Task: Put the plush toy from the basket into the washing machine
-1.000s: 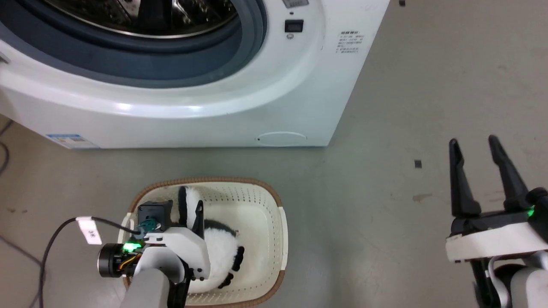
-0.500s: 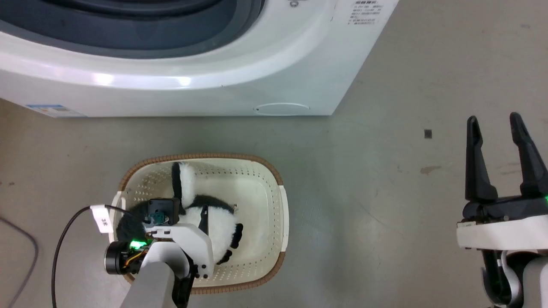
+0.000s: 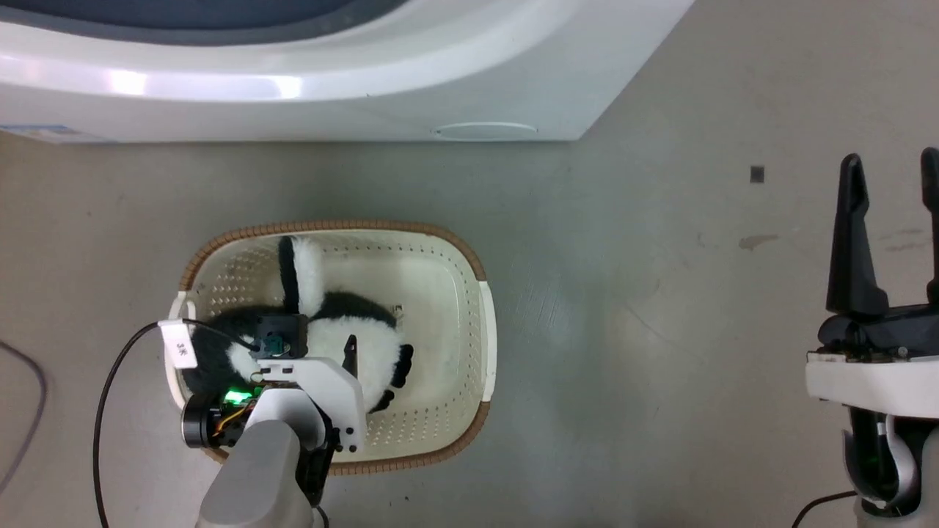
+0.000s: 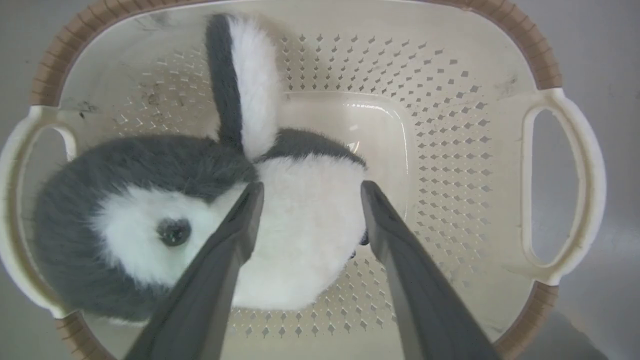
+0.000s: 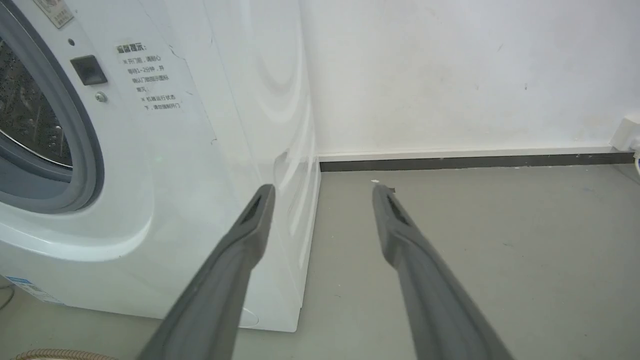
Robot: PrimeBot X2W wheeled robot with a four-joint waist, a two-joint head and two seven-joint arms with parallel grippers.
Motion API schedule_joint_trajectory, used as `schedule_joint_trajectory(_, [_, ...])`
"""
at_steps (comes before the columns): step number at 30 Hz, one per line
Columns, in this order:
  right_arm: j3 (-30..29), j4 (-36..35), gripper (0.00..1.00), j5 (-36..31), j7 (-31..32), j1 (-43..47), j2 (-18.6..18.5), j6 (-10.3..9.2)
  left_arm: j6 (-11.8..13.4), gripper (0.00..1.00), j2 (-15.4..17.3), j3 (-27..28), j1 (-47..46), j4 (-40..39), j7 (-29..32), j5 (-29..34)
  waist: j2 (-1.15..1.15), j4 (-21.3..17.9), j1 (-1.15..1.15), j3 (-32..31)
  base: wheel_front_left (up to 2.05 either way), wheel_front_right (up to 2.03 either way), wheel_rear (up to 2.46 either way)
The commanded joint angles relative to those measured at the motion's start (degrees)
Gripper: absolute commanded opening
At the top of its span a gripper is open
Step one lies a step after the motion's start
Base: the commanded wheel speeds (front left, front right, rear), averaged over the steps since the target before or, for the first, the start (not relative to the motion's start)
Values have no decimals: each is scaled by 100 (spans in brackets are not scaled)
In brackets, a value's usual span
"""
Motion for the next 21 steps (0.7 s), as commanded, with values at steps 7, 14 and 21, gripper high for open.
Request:
schedule_joint_trajectory(7, [-90, -169, 100, 160, -135, -257, -2, 2, -28, 100, -16, -91, -386, 479, -28, -158, 0, -7, -1, 422, 0, 0, 0])
schedule_joint_trajectory(14, [-163, -266, 100, 252, -219, -396, -2, 3, -48, 100, -34, -193, -645, 891, -34, -289, 0, -7, -1, 759, 0, 0, 0])
schedule_joint_trajectory(21, [-211, -372, 100, 298, -303, -531, -2, 3, -95, 100, -58, -303, -918, 1304, -58, -436, 0, -3, -1, 1098, 0, 0, 0])
